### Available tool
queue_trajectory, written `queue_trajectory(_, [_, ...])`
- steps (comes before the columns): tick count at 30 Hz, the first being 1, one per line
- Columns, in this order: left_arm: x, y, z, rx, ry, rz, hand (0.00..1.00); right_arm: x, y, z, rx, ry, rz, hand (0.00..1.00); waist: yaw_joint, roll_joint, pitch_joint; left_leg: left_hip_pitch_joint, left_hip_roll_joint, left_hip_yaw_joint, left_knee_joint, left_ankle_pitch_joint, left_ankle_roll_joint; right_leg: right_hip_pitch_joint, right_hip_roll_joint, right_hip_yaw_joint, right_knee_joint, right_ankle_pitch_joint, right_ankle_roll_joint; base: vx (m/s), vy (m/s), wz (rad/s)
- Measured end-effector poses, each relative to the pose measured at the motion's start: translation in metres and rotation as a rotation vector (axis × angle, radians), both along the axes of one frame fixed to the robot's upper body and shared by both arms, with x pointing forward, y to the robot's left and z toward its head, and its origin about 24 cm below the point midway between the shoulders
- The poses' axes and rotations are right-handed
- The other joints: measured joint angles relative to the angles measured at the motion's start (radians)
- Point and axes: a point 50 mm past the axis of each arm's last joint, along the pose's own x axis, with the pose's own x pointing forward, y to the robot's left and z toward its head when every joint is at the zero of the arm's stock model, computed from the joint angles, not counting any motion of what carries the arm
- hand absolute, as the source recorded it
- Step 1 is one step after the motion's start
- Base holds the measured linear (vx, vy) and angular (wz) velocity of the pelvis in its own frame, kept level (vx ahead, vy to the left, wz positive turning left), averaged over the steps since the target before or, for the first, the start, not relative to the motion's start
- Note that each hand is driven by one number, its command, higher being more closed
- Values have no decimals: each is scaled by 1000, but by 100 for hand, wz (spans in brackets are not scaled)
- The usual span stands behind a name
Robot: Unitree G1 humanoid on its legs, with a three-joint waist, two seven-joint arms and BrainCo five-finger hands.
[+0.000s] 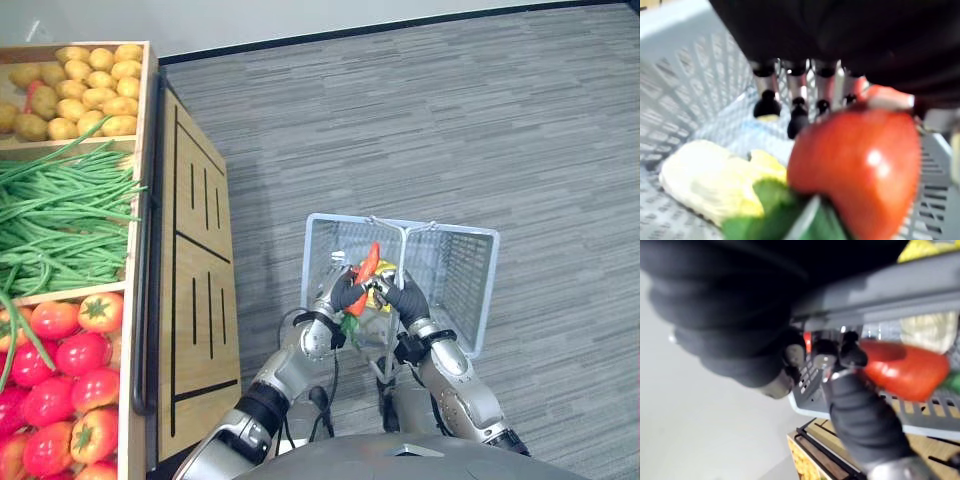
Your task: Pick vegetable in the basket
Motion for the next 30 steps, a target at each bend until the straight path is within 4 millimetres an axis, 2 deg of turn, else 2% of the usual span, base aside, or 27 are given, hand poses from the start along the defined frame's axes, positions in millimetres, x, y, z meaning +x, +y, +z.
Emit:
queue_trajectory(2, [2,4,-3,21,11,19,0,-8,-4,-1,41,28,-28,100,0,-15,-9,1,-17,-15,-1,24,0,32,-18,-6,-52,30,8,-21,59,14])
queue_trajectory(4, [6,7,0,24,-14,40,0,-14,-9,-4,60,50,-60,100,0,-24,-16,1,-29,-23,-3,32,0,47,-32,-15,-72,34,10,-56,48,24])
queue_trajectory(6, [10,9,4,15,-31,56,0,-17,-19,-8,60,73,-117,100,1,-21,-19,1,-34,-44,-14,32,0,54,-35,-21,-86,36,10,-86,38,24])
queue_trajectory(8, [14,14,11,-25,-46,92,0,-17,-37,-16,36,103,-223,100,0,-19,-21,3,-34,-50,-36,35,6,68,-34,-38,-124,63,9,-123,6,18])
queue_trajectory(9, [12,13,13,-39,-55,88,0,-16,-39,-19,31,115,-241,100,-1,-19,-22,3,-34,-51,-41,35,7,70,-33,-41,-131,71,9,-149,-16,10])
queue_trajectory(11, [-1,10,27,-185,-92,132,0,-18,-56,-34,8,188,-361,100,1,-19,-31,3,-35,-51,-55,40,15,72,-33,-44,-153,78,11,-109,-22,-1])
queue_trajectory(13, [-10,26,47,-363,-147,228,0,-23,-80,-48,-18,265,-507,100,5,-16,-43,2,-36,-50,-67,37,9,72,-33,-46,-164,78,9,-80,-23,0])
queue_trajectory(14, [-12,51,61,-466,-201,338,0,-32,-101,-59,-45,324,-617,100,6,-11,-48,3,-35,-55,-70,39,7,74,-32,-50,-165,78,9,-61,-25,8])
queue_trajectory(16, [-15,89,75,-627,-259,492,0,-51,-132,-73,-105,412,-764,100,12,4,-62,6,-33,-60,-78,43,1,78,-32,-60,-165,78,9,-36,-27,12])
queue_trajectory(17, [-17,108,80,-691,-286,558,0,-62,-147,-80,-126,465,-843,100,27,15,-70,14,-33,-65,-87,48,0,84,-32,-71,-166,78,9,-5,-24,16])
queue_trajectory(18, [-20,121,83,-756,-295,594,0,-69,-158,-87,-147,505,-889,100,34,19,-75,17,-33,-70,-92,52,1,89,-32,-77,-172,82,15,-1,-19,17])
queue_trajectory(20, [-21,126,82,-835,-278,616,0,-71,-165,-95,-170,557,-922,100,38,27,-81,25,-33,-76,-99,58,3,97,-33,-85,-173,81,15,9,0,14])
queue_trajectory(24, [-24,121,64,-864,-185,632,0,-66,-171,-104,-216,613,-957,100,37,22,-82,32,-34,-81,-106,62,4,101,-34,-96,-173,81,15,9,4,5])
queue_trajectory(27, [-31,127,17,-777,0,730,0,-71,-176,-111,-255,667,-976,100,32,16,-94,37,-33,-98,-119,74,11,107,-34,-117,-173,81,15,36,1,16])
queue_trajectory(29, [-53,137,-31,-646,208,856,0,-82,-179,-119,-261,738,-1000,100,30,8,-95,54,-31,-101,-121,74,11,124,-33,-122,-173,80,16,51,15,6])
queue_trajectory(30, [-61,140,-42,-614,260,887,0,-84,-179,-120,-264,750,-1002,100,29,6,-95,58,-31,-100,-123,74,11,127,-33,-122,-173,80,17,0,0,0])
